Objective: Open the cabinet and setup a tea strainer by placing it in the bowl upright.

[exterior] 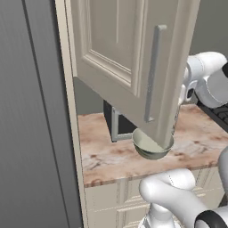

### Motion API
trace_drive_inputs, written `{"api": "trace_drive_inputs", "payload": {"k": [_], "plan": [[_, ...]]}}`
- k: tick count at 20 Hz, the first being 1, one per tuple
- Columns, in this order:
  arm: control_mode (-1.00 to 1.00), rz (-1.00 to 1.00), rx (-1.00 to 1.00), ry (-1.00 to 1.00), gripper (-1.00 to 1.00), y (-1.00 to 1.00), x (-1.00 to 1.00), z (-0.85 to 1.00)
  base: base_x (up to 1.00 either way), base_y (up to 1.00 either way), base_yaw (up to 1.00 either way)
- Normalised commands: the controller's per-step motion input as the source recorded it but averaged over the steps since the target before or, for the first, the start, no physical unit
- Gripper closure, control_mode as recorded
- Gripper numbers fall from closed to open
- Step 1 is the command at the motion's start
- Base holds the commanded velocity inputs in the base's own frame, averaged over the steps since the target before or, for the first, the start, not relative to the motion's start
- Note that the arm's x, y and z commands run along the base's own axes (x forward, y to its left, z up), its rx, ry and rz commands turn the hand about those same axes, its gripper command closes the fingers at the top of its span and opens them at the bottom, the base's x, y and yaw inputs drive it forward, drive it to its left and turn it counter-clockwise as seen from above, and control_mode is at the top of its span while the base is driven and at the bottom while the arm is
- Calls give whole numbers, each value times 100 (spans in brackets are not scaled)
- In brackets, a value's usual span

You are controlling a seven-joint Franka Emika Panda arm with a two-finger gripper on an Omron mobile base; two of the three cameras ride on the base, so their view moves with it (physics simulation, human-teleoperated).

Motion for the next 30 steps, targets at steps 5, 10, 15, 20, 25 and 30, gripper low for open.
{"api": "trace_drive_inputs", "payload": {"k": [5,10,15,20,25,30], "plan": [[-100,-8,0,0,-100,62,-6,0,0,0,0],[-100,-8,0,0,-100,50,-1,0,0,0,0],[-100,-10,0,-1,-100,52,0,0,0,0,0],[-100,-8,0,0,-100,45,0,0,0,0,0],[-100,-2,0,0,-100,25,-1,0,0,0,0],[-100,0,0,0,-100,5,-7,0,0,0,0]]}}
